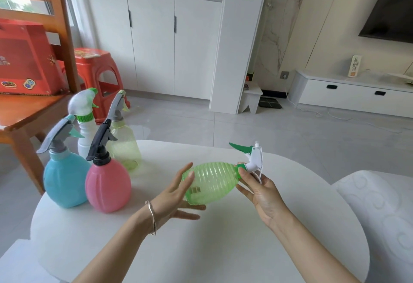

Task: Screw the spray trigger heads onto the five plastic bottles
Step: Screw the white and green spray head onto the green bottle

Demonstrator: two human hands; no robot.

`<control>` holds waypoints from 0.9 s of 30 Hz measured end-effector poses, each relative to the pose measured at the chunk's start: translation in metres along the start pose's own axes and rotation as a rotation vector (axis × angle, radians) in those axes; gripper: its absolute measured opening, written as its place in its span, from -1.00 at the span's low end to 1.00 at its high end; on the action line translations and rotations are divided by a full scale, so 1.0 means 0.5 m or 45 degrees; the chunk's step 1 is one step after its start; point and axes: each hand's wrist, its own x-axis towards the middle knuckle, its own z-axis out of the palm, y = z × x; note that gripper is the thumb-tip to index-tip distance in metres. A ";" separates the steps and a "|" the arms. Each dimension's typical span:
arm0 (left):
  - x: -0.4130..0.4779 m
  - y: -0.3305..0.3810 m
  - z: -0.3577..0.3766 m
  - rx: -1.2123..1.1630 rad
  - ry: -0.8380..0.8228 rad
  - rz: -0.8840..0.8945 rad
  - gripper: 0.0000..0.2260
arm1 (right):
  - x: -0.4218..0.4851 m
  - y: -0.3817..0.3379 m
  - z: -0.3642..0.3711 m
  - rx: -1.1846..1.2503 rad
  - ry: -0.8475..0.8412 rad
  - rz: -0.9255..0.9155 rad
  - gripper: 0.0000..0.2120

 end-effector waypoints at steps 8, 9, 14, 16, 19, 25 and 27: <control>-0.001 -0.004 -0.002 -0.140 -0.068 0.056 -0.36 | 0.004 -0.009 -0.003 0.074 0.023 0.024 -0.62; -0.002 -0.003 -0.001 -0.164 -0.084 0.001 -0.29 | 0.004 -0.007 -0.002 0.064 0.011 0.014 -0.61; 0.000 0.006 0.001 -0.190 -0.061 -0.063 -0.41 | 0.003 -0.012 0.004 0.030 -0.008 0.000 -0.58; 0.003 0.000 -0.006 -0.090 0.024 0.083 -0.45 | 0.003 -0.013 0.005 0.015 0.031 0.019 -0.58; 0.003 -0.001 -0.008 0.101 0.032 0.239 -0.29 | 0.003 -0.012 0.002 -0.015 0.060 0.041 -0.53; 0.001 -0.001 0.003 0.336 0.102 0.164 -0.35 | -0.010 -0.012 0.013 -0.210 0.065 -0.005 -0.72; 0.004 -0.004 0.005 0.264 0.086 0.099 -0.39 | -0.010 -0.021 0.015 -0.166 -0.060 0.019 -0.65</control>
